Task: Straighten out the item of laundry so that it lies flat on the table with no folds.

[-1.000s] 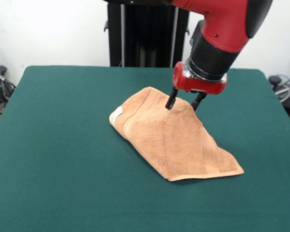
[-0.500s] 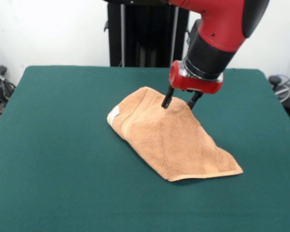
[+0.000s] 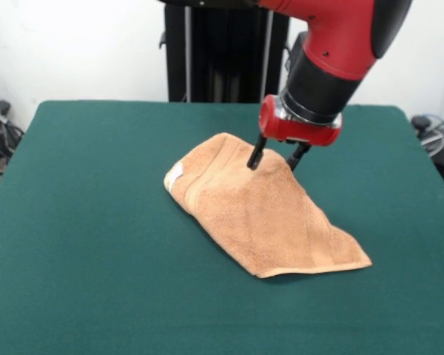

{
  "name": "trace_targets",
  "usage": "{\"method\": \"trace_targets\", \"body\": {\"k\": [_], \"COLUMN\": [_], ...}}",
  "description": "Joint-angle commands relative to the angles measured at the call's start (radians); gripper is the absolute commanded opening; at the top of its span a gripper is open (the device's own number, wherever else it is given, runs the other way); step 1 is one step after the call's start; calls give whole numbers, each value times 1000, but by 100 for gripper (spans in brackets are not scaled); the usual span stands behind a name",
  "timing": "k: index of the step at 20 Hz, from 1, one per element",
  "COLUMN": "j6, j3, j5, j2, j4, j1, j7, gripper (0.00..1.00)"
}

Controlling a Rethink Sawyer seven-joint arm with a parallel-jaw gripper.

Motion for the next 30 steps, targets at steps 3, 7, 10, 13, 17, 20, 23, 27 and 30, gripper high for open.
{"method": "trace_targets", "body": {"k": [3,7,10,13,17,20,23,27,30], "j6": [-77,-69,-76,-77,-83,-87,-77,-61,-44], "j3": [6,8,4,3,5,10,21,29,52], "j5": [15,17,15,16,17,19,25,27,31], "j2": [23,22,24,24,24,22,12,3,-12], "j4": [-15,-12,-15,-16,-13,-10,-4,-10,0], "j1": [2,1,3,3,1,-3,-9,-14,-29], "j7": [239,237,240,242,244,240,231,217,188], "gripper": [100,0,0,0,0,0,0,0,0]}}
